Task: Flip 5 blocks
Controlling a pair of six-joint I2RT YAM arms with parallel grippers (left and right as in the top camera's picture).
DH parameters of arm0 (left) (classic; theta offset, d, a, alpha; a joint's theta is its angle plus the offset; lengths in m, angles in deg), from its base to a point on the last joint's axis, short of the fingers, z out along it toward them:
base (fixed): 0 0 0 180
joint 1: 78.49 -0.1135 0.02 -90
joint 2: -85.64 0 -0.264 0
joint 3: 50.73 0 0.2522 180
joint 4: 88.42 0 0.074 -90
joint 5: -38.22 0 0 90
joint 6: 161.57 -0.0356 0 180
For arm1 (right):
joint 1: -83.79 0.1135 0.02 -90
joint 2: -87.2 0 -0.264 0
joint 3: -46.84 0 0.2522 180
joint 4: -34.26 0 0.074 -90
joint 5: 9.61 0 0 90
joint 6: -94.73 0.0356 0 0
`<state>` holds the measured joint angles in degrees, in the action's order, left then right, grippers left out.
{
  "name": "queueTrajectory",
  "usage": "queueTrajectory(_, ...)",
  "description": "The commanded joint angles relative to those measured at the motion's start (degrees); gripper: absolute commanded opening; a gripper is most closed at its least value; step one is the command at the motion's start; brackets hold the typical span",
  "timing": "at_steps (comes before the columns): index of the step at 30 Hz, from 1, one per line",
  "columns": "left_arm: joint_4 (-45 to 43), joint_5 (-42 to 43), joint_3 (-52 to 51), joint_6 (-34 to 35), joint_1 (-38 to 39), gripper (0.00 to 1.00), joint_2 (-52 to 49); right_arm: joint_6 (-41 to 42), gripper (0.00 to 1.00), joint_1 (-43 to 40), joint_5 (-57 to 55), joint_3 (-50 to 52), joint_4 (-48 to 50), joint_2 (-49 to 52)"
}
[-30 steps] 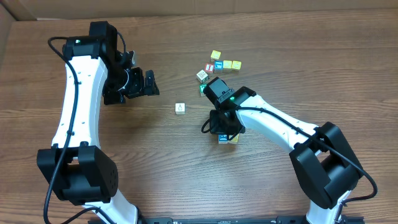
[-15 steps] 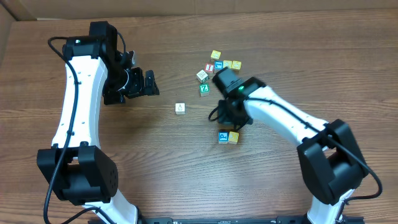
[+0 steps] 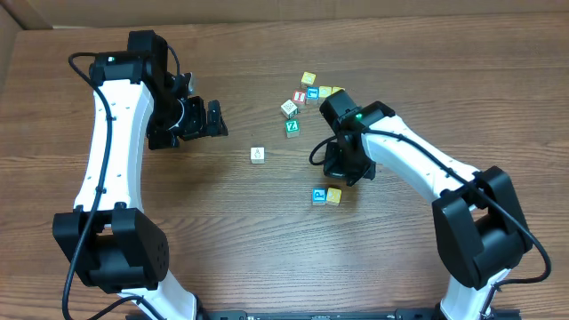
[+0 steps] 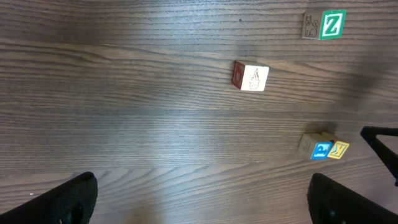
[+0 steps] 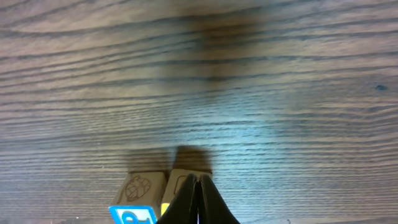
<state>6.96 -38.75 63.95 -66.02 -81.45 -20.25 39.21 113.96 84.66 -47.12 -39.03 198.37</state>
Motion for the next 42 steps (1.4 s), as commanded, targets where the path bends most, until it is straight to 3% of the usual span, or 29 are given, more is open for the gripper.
queueTrajectory(1,-0.04,-0.13,1.46,-0.22,0.37,1.00,-0.72,-0.02,0.04,0.79,0.35,0.00,-0.17,0.07)
queueTrajectory(20,-0.04,-0.13,1.46,-0.22,0.37,1.00,-0.72,-0.22,0.04,2.89,-2.21,3.32,4.11,0.07)
queueTrajectory(42,-0.04,-0.11,1.46,-0.22,0.37,1.00,-0.72,-0.44,0.04,2.89,0.61,3.32,2.43,0.07)
